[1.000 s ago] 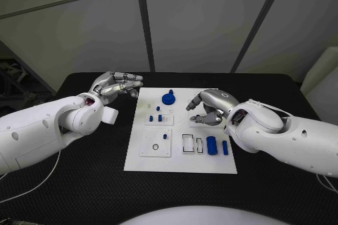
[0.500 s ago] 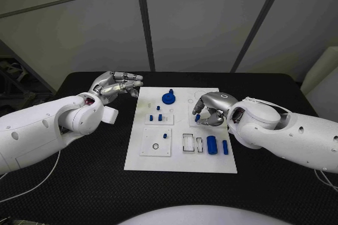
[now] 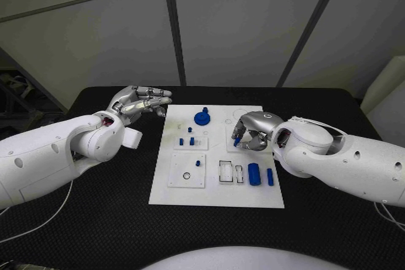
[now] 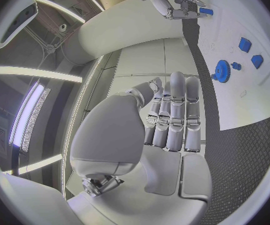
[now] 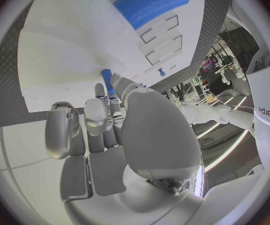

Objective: Assemble the parts on the task board

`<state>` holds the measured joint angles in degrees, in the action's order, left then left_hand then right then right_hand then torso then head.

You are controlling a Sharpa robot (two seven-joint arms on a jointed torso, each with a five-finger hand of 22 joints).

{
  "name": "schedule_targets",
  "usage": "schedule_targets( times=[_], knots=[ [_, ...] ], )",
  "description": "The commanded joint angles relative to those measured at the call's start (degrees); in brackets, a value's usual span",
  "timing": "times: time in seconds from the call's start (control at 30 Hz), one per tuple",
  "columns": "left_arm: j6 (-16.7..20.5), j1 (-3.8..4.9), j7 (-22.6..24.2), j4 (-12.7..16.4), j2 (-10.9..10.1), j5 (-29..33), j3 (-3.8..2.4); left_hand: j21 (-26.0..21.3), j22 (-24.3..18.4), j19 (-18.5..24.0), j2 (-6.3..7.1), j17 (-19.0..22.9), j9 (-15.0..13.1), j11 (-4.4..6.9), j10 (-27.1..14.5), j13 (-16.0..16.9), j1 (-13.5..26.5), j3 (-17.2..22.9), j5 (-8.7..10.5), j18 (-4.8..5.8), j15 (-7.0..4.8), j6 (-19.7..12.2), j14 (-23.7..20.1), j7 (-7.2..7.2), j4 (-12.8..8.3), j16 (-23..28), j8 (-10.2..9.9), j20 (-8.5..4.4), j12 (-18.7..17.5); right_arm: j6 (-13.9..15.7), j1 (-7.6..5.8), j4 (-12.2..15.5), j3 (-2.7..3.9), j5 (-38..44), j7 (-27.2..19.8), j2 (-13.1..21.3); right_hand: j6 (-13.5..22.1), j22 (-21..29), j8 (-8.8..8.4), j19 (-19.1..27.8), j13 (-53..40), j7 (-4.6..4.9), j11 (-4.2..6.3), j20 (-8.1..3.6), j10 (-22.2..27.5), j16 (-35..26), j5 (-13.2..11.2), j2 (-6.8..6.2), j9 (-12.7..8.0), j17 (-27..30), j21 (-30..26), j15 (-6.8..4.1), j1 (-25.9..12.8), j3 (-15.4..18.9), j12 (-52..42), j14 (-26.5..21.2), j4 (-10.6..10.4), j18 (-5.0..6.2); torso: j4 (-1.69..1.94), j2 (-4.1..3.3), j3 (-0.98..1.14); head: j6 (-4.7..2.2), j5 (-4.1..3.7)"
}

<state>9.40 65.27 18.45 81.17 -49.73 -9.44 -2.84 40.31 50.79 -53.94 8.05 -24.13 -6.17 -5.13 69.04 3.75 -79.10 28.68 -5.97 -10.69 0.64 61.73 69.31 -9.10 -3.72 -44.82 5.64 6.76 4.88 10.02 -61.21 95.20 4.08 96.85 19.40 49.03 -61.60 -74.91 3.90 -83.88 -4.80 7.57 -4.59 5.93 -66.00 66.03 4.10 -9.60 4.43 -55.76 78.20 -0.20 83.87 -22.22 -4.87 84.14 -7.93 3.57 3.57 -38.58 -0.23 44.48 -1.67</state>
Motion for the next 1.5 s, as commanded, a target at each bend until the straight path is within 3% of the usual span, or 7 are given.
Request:
schedule_targets(
  times=[0.03,0.43,0.6,0.83,1.07,1.37,1.5],
  knots=[
    [-0.6,0.06,0.2,0.0,0.0,0.2,-0.04,-0.2,-0.1,-0.2,-0.36,0.1,-0.1,-0.15,0.3,0.1,0.2,-0.3,0.01,0.23,0.02,0.4,0.3,0.02,-0.1,0.3,0.1,0.02,0.2,0.2,-0.11,0.0,0.05,0.4,-0.5,-0.1,-1.1,-7.9,0.5,-1.8,-0.2,-0.02,0.42,-0.47,-2.0,0.7,0.3,0.67,0.1,-0.6,1.3,-0.61,0.2,-0.9,-0.5,0.6,0.0,-1.09,-0.08,-0.03,0.01,0.04,0.02],
    [-0.6,0.06,0.2,-0.1,0.0,0.2,-0.04,-0.2,-0.1,-0.2,-0.41,0.1,-0.1,-0.15,0.3,0.1,0.2,-0.4,0.03,0.24,0.02,0.4,0.4,0.01,-0.1,0.3,0.1,0.03,0.2,1.2,-0.1,0.0,0.05,1.6,0.2,-0.2,-5.9,-11.0,1.99,-3.5,-1.5,-1.73,2.74,-2.02,-9.6,2.3,0.3,2.22,1.2,-1.9,5.6,-2.31,1.6,-2.9,-2.1,0.8,1.9,-2.07,0.03,-0.01,0.0,0.35,-0.11],
    [-0.5,0.05,0.2,-0.1,0.0,0.2,-0.04,-0.2,-0.1,-0.2,-0.47,0.1,-0.1,-0.15,0.3,0.1,0.2,-0.4,0.03,0.23,0.02,0.4,0.4,0.02,-0.1,0.4,0.1,0.02,0.2,2.4,-0.09,0.5,0.05,2.4,0.4,0.0,-6.4,-11.5,2.06,-3.8,-1.7,-1.84,2.93,-2.29,-10.1,2.5,0.3,2.47,1.4,-2.0,6.4,-2.51,1.9,-3.1,-1.9,0.8,2.7,-2.26,0.01,0.05,0.03,0.38,0.03],
    [-0.5,-0.05,0.2,-0.3,0.0,0.2,-0.04,-0.2,-0.1,-0.2,-0.47,0.1,-0.1,-0.15,0.3,0.1,0.2,-0.4,0.03,0.23,0.02,0.4,0.4,0.02,-0.1,0.4,0.1,0.02,0.2,5.4,-0.09,3.8,0.08,2.1,-0.7,1.3,-6.2,-11.8,1.72,-4.0,-1.7,-1.68,2.74,-2.38,-9.6,2.6,0.5,2.5,1.5,-2.0,6.8,-2.47,1.8,-3.3,-1.2,0.7,3.3,-2.36,-0.04,0.13,0.02,0.19,0.31],
    [-0.6,-0.16,0.2,-0.5,0.2,0.2,-0.04,-0.2,-0.1,-0.2,-0.47,0.1,-0.1,-0.15,0.3,0.1,0.2,-0.4,0.03,0.23,0.02,0.4,0.4,0.02,-0.1,0.4,0.1,0.02,0.2,8.9,-0.1,8.4,1.97,-0.1,-2.5,2.4,-6.1,-12.1,1.53,-4.2,-1.7,-1.6,2.62,-2.37,-9.4,2.9,0.5,2.46,1.5,-2.2,7.3,-2.42,1.6,-3.3,-0.8,0.8,3.4,-2.48,0.01,0.08,-0.03,0.14,0.55],
    [-0.6,-0.2,0.2,-0.5,0.5,0.2,-0.04,-0.2,-0.1,-0.2,-0.47,0.1,-0.1,-0.15,0.3,0.1,0.2,-0.4,0.03,0.23,0.02,0.4,0.4,0.02,-0.1,0.4,0.1,0.02,0.2,9.5,-0.09,10.3,2.51,-3.5,-4.8,-0.4,-6.1,-12.3,1.49,-4.3,-1.7,-1.58,2.6,-2.37,-9.4,2.8,0.5,2.42,1.5,-2.2,7.5,-2.41,1.5,-3.2,-0.7,0.8,3.5,-2.54,0.09,0.02,-0.15,0.29,1.01],
    [-0.7,-0.2,0.2,-0.4,0.8,0.2,-0.05,-0.2,-0.1,-0.2,-0.47,0.1,-0.1,-0.15,0.3,0.1,0.2,-0.4,0.03,0.23,0.02,0.4,0.4,0.02,-0.1,0.4,0.1,0.02,0.2,8.6,-0.06,9.7,2.16,-4.5,-6.1,-3.7,-6.1,-12.2,1.45,-4.2,-1.7,-1.57,2.58,-2.36,-9.4,2.9,0.4,2.42,1.6,-2.2,7.4,-2.41,1.4,-3.2,-0.6,0.8,3.5,-2.5,0.19,-0.01,-0.13,0.55,1.3]
  ],
)
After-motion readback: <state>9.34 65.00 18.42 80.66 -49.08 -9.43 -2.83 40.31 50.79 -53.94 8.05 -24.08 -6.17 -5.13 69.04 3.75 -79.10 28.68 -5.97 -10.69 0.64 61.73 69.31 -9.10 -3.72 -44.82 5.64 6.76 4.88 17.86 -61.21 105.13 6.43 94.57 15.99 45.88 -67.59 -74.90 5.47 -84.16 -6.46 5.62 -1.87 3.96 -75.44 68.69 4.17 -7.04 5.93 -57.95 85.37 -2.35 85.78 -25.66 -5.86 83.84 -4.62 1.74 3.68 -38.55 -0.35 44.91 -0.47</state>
